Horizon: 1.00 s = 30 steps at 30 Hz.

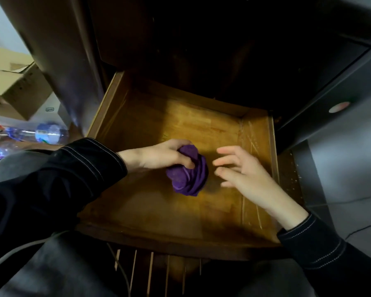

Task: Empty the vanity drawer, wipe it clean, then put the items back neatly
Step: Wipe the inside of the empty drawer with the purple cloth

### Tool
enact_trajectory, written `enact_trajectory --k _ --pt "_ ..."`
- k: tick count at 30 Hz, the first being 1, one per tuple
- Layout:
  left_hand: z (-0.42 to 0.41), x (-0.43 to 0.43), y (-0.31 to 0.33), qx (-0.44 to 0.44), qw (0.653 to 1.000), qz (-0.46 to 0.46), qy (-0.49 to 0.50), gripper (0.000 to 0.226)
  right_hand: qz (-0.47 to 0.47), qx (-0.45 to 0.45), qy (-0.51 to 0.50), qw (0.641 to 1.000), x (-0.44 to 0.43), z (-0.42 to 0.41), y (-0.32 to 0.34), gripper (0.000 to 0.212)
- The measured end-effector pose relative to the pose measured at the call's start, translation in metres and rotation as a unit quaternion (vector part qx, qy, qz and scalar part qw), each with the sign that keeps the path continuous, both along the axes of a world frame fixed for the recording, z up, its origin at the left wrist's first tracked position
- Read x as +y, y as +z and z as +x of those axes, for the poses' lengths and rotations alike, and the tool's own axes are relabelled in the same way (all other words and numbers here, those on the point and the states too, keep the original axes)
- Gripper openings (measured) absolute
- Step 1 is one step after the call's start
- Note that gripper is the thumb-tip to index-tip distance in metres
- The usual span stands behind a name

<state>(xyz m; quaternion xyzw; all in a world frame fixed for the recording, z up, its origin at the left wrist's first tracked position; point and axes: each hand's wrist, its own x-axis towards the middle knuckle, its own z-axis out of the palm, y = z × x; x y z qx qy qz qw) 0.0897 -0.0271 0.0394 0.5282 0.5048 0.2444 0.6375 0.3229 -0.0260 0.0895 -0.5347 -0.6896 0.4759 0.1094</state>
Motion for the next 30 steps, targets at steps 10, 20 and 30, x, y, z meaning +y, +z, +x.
enact_trajectory --k 10,20,30 --pt "0.005 -0.015 -0.008 0.135 0.970 0.104 -0.171 0.040 0.357 -0.377 0.141 0.843 0.046 0.055 -0.025 0.023" --pt "0.055 -0.044 -0.036 0.170 0.935 0.121 -0.287 0.047 0.378 -0.377 0.130 0.836 0.053 0.051 -0.036 0.011" --pt "0.069 -0.047 -0.036 0.126 0.936 0.017 -0.327 0.017 0.399 -0.341 0.104 0.845 0.056 0.054 -0.040 0.018"
